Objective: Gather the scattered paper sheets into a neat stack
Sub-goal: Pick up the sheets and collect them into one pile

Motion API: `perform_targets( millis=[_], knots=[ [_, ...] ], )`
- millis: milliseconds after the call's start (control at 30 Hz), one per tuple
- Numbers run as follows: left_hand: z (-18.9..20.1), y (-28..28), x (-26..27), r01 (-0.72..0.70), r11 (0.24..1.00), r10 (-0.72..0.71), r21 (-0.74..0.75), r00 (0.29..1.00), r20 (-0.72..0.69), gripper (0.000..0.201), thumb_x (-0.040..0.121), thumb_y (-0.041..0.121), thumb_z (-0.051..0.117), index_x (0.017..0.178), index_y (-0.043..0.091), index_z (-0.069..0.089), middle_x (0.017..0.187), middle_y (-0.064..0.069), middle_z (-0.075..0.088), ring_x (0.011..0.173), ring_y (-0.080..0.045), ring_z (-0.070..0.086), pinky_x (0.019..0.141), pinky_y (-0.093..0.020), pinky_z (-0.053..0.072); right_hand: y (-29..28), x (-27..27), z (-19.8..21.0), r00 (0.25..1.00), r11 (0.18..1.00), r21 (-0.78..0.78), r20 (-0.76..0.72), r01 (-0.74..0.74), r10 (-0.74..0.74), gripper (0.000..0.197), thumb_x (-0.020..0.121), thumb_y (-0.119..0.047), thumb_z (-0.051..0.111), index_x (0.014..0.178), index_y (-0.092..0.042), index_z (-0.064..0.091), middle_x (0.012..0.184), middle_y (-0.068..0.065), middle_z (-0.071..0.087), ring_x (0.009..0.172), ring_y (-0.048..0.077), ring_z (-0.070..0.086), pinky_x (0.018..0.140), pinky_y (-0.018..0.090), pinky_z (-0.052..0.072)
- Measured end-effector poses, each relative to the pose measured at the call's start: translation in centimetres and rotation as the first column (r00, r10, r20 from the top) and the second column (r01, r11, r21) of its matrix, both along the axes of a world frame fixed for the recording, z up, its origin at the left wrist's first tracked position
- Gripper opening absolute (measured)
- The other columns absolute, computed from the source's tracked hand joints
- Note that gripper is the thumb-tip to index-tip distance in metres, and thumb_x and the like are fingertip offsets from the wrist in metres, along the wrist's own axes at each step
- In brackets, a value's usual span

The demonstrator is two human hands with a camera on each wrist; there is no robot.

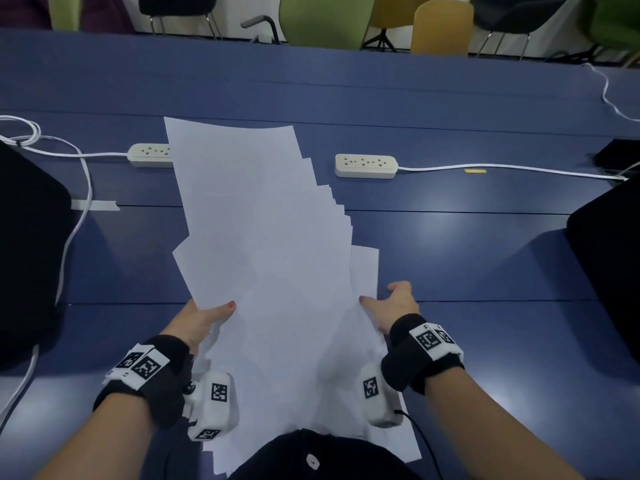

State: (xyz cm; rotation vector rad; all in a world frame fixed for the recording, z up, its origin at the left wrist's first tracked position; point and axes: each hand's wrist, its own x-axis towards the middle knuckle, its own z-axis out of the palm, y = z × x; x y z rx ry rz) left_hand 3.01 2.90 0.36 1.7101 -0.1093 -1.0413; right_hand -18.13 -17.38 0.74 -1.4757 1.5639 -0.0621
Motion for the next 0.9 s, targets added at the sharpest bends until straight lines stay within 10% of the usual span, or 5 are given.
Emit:
perform_targets(
  millis=[167, 267, 500, 700, 900],
  knots=[
    [0.3, -0.3, -0.5, -0.012, 1.000, 0.012, -0.005, 1.000, -0.010, 0.051, 0.077, 0.016, 0.070, 0.125, 0.011, 0.052, 0.120, -0.006, 0.060, 0.118, -0.025, 0.052, 0.111, -0.041, 0.030, -0.6, 0.0, -0.4, 0.996, 0.988, 0.147, 0.091, -0.039, 0.026, 0.020, 0.077, -0.024, 0.070, 0.077, -0.009, 0.057, 0.074, 0.016, 0.057, 0.055, 0.023, 0.052, 0.053, 0.026, 0.044],
    [0.2, -0.1, -0.4, -0.003, 1.000, 0.003, -0.001, 1.000, -0.011, 0.067, 0.061, 0.029, 0.069, 0.125, 0.014, 0.053, 0.124, -0.006, 0.062, 0.120, -0.027, 0.053, 0.112, -0.046, 0.030, -1.0, -0.3, -0.3, 0.986, 0.976, 0.208, 0.161, -0.064, 0.031, 0.035, 0.078, -0.021, 0.070, 0.054, -0.012, 0.046, 0.048, 0.003, 0.048, 0.037, 0.015, 0.040, 0.038, 0.017, 0.031],
    [-0.2, -0.1, -0.3, 0.014, 1.000, -0.014, -0.022, 1.000, -0.024, 0.058, 0.060, 0.026, 0.070, 0.116, 0.021, 0.054, 0.117, -0.003, 0.063, 0.118, -0.026, 0.053, 0.112, -0.043, 0.031, -0.2, 0.3, -1.9, 0.974, 0.985, -0.068, 0.150, -0.160, 0.169, 0.018, 0.078, -0.017, 0.066, 0.095, -0.013, 0.067, 0.096, 0.005, 0.072, 0.089, 0.026, 0.067, 0.086, 0.040, 0.055],
    [-0.6, 0.4, 0.0, -0.011, 1.000, 0.011, 0.013, 1.000, -0.016, 0.044, 0.084, 0.011, 0.062, 0.127, 0.012, 0.051, 0.124, -0.008, 0.060, 0.119, -0.027, 0.052, 0.109, -0.039, 0.032, -0.1, -1.6, -2.2, 0.971, 0.997, -0.065, 0.239, 0.037, -0.021, 0.002, 0.087, -0.013, 0.057, 0.089, -0.013, 0.056, 0.087, 0.006, 0.064, 0.086, 0.027, 0.061, 0.072, 0.030, 0.049],
    [-0.4, -0.2, -0.4, -0.009, 0.999, 0.007, 0.052, 0.999, 0.031, 0.043, 0.087, 0.006, 0.057, 0.129, 0.007, 0.048, 0.119, -0.008, 0.057, 0.109, -0.022, 0.050, 0.095, -0.032, 0.032, -0.6, -2.9, -1.5, 0.971, 0.989, -0.142, 0.237, 0.036, -0.002, 0.025, 0.089, -0.014, 0.053, 0.112, -0.010, 0.061, 0.111, 0.007, 0.066, 0.098, 0.023, 0.060, 0.089, 0.031, 0.046]
  ],
)
